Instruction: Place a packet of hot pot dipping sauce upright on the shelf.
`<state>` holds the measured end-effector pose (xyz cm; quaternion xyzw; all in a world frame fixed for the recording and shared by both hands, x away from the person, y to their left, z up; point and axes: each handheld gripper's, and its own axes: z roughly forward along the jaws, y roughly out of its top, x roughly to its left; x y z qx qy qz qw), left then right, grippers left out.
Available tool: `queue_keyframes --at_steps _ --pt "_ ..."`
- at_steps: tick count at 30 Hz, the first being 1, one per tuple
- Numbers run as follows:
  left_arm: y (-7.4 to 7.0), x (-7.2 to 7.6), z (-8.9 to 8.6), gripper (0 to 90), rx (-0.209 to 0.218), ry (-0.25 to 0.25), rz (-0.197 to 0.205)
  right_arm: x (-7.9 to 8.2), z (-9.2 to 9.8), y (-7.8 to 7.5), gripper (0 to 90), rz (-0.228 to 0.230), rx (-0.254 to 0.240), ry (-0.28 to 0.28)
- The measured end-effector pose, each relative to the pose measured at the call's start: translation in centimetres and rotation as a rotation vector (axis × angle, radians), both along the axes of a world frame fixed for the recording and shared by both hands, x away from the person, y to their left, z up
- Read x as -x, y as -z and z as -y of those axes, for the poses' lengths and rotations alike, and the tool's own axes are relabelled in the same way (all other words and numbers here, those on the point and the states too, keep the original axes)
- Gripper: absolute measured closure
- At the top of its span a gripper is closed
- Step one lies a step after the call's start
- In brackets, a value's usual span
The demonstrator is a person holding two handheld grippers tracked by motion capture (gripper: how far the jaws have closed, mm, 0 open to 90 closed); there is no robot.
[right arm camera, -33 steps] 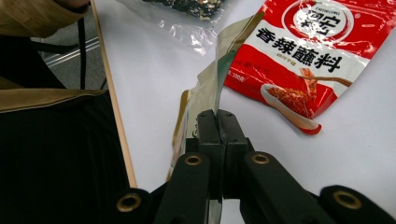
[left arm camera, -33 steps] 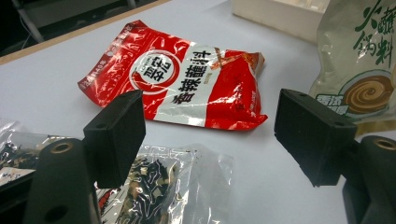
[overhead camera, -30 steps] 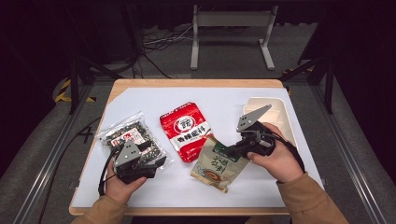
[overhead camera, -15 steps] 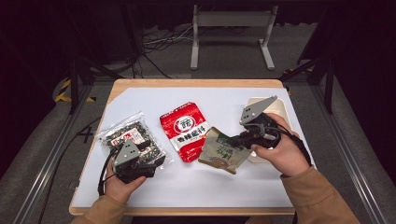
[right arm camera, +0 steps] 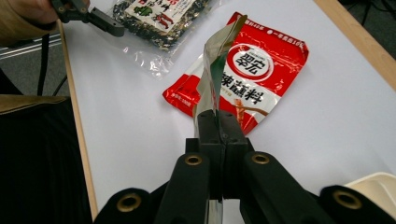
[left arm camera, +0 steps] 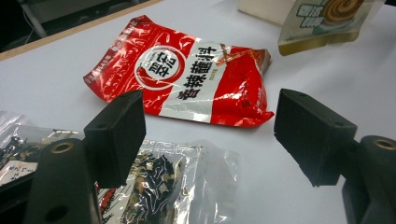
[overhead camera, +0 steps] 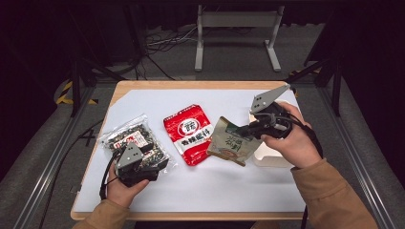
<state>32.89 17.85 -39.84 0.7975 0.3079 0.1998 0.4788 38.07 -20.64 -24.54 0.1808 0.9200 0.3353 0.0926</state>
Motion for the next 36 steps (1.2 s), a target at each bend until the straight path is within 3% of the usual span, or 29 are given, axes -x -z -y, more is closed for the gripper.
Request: queue_keyframes --at_steps 7,19,36 --pt "0.0 0.0 -0.1 25.9 0.003 -0.003 -0.003 -0.7 0.9 -1.1 90.0 0.012 -0.004 0.023" --pt "-0.1 0.0 -0.6 25.8 0.014 -0.025 -0.005 -1.9 2.7 -3.4 90.0 0.081 0.007 0.053" --pt "0.0 0.4 -1.1 25.8 0.011 -0.047 -0.005 -3.8 5.3 -4.5 90.0 0.156 -0.012 0.081"
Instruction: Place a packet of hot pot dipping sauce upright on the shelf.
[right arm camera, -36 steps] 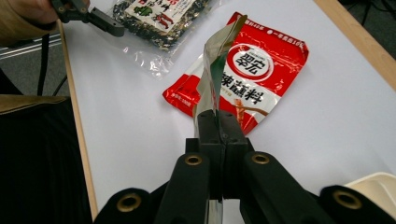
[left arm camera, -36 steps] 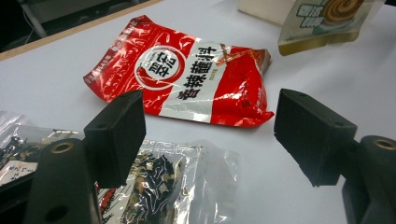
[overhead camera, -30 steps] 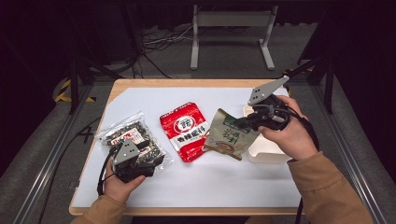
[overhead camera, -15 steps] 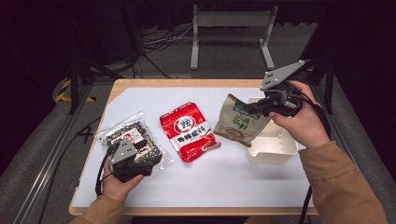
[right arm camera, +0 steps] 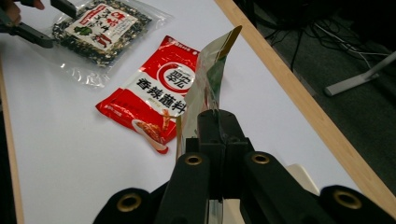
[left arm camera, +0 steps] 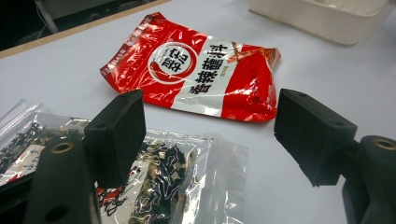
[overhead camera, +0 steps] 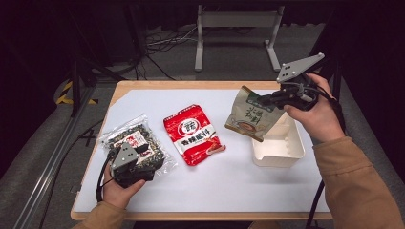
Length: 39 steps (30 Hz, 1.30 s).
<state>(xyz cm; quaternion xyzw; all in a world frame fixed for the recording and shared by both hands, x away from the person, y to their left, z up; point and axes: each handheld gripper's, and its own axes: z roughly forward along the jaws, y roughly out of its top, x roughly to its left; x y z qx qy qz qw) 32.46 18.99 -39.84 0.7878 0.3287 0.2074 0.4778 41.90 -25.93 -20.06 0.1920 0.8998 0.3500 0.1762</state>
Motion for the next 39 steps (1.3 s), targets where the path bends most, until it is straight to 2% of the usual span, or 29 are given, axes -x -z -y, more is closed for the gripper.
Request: queue_keyframes --at_steps 9,24,28,33,39 --pt "0.2 0.5 -0.6 25.9 -0.003 -0.027 -0.007 -1.6 1.3 -0.3 90.0 0.047 0.032 0.013" --pt "0.3 0.9 -1.2 25.8 0.001 -0.048 -0.015 -3.8 3.5 -0.6 90.0 0.109 0.041 0.066" --pt "0.3 0.9 -1.2 25.8 -0.004 -0.051 -0.011 -4.3 3.9 -0.5 90.0 0.123 0.067 0.075" --pt "0.4 1.1 -1.6 25.8 -0.001 -0.062 -0.014 -4.9 4.6 -0.6 90.0 0.139 0.085 0.068" --pt "0.5 1.6 -1.9 25.7 -0.004 -0.079 -0.015 -5.6 4.7 -1.0 90.0 0.161 0.121 0.031"
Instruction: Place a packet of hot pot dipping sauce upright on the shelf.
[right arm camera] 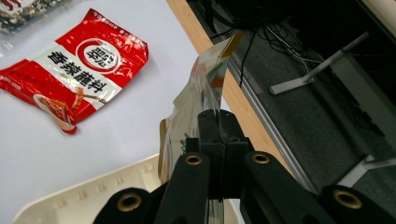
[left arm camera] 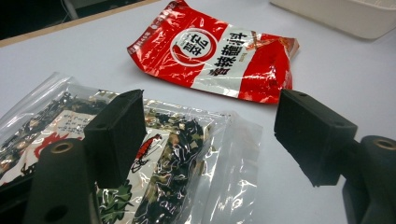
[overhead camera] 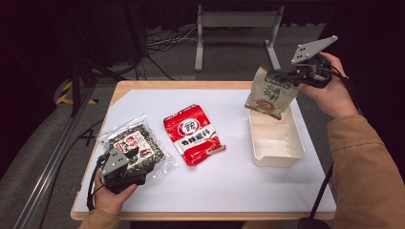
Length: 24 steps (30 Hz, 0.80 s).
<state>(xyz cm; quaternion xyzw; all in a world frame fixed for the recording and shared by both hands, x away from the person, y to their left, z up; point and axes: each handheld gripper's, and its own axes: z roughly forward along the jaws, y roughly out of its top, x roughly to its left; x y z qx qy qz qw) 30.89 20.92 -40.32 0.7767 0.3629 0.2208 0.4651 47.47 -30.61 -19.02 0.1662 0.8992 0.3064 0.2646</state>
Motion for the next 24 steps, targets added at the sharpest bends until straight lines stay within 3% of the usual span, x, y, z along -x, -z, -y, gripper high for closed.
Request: queue_keyframes --at_steps 7,14,18,24 --pt "0.0 0.6 -0.8 25.7 0.009 -0.032 -0.001 -0.8 0.2 -0.1 90.0 0.032 0.033 -0.046" --pt "0.1 0.4 -0.6 25.7 0.008 -0.023 -0.007 -1.7 0.8 0.3 90.0 0.029 0.036 -0.023" --pt "0.1 0.3 -0.5 25.7 0.013 -0.020 -0.003 -2.2 1.2 0.7 90.0 0.062 0.055 -0.023" --pt "0.1 0.1 -0.4 25.7 0.007 -0.012 -0.004 -3.0 1.7 1.6 90.0 0.071 0.079 -0.025"
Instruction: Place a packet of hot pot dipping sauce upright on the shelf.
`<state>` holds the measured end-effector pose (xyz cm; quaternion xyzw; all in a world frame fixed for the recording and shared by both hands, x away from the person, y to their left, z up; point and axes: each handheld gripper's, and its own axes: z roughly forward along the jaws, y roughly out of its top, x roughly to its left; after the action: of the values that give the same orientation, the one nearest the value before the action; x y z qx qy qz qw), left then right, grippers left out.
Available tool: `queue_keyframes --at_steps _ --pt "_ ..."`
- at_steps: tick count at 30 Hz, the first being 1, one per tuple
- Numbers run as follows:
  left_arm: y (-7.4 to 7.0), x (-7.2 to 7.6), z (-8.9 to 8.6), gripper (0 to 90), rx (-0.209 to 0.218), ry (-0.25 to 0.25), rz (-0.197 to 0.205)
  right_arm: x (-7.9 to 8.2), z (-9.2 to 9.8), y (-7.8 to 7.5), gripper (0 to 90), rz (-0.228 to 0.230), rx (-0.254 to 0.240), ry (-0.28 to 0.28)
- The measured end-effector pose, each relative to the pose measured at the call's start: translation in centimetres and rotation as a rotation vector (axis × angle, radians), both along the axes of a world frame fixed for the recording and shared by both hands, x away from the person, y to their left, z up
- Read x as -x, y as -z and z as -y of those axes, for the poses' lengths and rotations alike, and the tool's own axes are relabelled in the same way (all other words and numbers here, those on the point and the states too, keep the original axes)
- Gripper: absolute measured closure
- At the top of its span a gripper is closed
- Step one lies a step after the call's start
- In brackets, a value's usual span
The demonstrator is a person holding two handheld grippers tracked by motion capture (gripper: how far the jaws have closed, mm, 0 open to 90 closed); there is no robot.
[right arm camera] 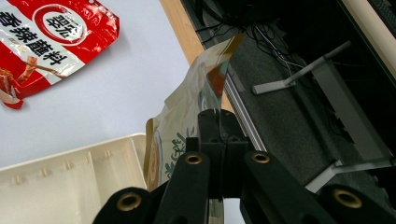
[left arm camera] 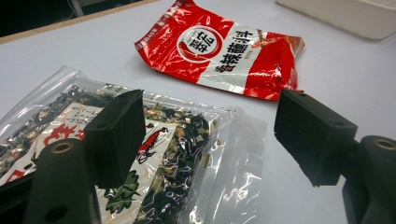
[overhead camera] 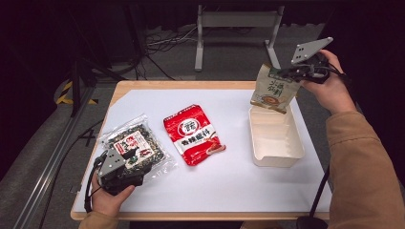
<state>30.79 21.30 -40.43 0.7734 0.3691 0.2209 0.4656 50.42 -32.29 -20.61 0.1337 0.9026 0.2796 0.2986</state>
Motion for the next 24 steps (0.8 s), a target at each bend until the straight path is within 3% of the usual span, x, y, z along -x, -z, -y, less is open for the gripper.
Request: queue_keyframes --at_steps 6,15,24 --pt "0.0 0.0 0.0 25.7 0.000 -0.002 -0.002 -0.6 -0.1 1.0 90.0 0.003 0.025 0.000" --pt "0.1 0.0 0.0 25.8 -0.001 -0.005 -0.004 -1.3 -1.0 1.7 90.0 0.014 0.105 0.007" --pt "0.1 0.1 0.0 25.8 0.001 -0.004 -0.002 -1.5 -1.8 2.5 90.0 0.005 0.122 -0.011"
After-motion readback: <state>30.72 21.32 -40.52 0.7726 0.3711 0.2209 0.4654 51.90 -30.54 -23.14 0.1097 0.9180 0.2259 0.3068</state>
